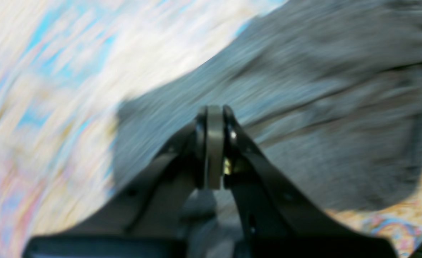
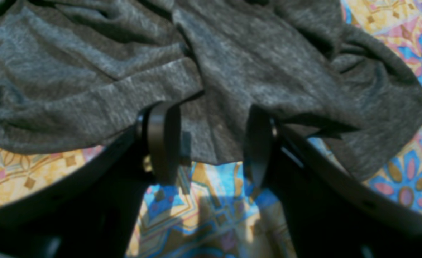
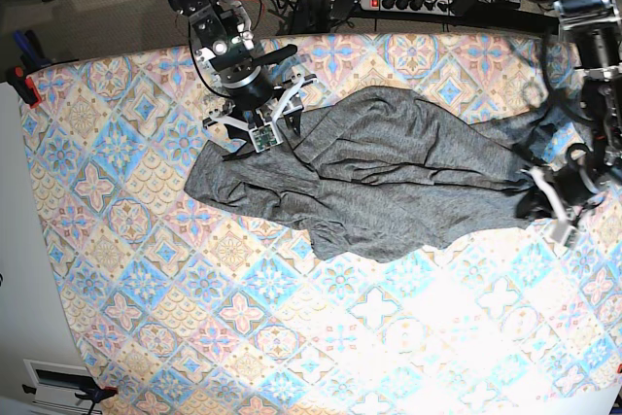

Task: Layout the t-shirt on the table in an organized manner, then fold the t-shirt properly
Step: 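Grasp the shirt edges with both grippers and smooth it outward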

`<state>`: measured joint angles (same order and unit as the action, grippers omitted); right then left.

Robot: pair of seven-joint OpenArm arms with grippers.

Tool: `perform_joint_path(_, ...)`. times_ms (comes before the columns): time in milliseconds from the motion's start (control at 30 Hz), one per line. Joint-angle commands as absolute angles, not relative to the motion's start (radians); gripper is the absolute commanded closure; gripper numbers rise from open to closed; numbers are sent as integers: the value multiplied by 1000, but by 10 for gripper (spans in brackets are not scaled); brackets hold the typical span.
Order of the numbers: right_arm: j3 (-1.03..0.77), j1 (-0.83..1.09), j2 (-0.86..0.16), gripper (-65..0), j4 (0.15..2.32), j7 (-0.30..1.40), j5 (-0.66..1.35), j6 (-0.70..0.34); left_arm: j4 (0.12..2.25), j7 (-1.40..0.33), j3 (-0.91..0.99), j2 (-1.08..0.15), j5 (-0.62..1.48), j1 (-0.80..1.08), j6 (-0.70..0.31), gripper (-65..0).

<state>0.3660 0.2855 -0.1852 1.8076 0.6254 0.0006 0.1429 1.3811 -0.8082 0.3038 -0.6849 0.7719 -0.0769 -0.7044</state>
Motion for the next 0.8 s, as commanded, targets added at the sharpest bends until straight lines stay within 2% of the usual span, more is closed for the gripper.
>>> perform_joint_path(0, 366, 263, -186, -293, 1810, 607, 1, 145, 1409, -794, 340, -707, 783, -76, -698, 0)
perform_joint_path(200, 369, 120, -186, -293, 1781, 607, 1, 145, 1432, -809, 367, -665, 782, -64, -698, 0)
perform_joint_path(333, 367, 117, -186, -293, 1773, 607, 1, 145, 1432, -885, 372, -664, 782, -64, -698, 0)
perform_joint_path(767, 372, 119, -186, -293, 1705, 607, 1, 145, 1432, -891, 372, -664, 782, -64, -698, 0)
